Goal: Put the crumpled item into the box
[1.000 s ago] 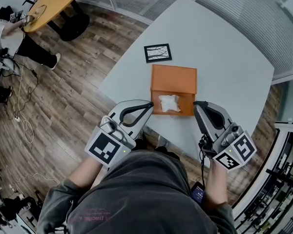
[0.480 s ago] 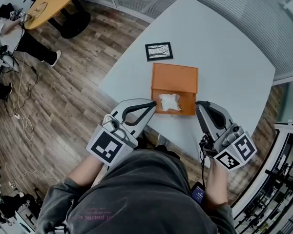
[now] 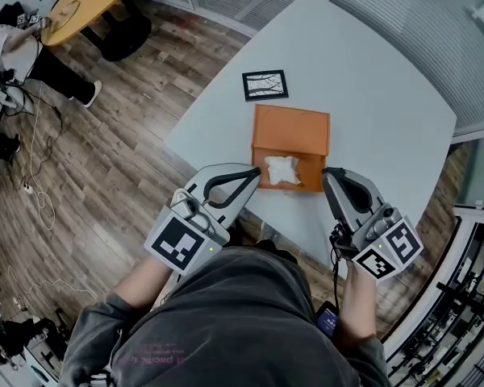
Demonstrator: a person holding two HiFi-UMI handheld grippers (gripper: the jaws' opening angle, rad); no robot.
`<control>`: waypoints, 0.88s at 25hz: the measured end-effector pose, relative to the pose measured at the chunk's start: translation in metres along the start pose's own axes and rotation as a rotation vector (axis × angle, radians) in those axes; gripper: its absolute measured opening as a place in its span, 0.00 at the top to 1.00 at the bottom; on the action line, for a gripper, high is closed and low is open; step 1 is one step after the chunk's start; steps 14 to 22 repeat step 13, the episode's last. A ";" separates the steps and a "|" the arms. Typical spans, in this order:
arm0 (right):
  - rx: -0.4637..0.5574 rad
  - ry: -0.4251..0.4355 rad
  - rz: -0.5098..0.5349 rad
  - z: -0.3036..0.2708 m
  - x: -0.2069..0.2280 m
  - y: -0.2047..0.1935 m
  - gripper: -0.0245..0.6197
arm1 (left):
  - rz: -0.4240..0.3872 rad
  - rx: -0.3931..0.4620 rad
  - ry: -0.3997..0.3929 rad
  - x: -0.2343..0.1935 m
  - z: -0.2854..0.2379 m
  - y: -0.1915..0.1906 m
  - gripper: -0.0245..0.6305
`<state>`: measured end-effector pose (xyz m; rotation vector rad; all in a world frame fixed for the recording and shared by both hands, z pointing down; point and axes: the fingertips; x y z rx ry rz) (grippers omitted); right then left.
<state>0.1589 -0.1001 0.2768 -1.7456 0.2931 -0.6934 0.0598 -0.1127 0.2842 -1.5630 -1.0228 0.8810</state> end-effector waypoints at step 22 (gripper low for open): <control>-0.013 0.005 0.011 -0.004 0.002 -0.002 0.96 | 0.001 -0.011 -0.001 -0.001 -0.001 -0.003 0.94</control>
Point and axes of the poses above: the fingertips, and each gripper's own axes: z backward along the fingers, x to its right, y out of its top, and after that the axes turned 4 degrees about z, right-handed
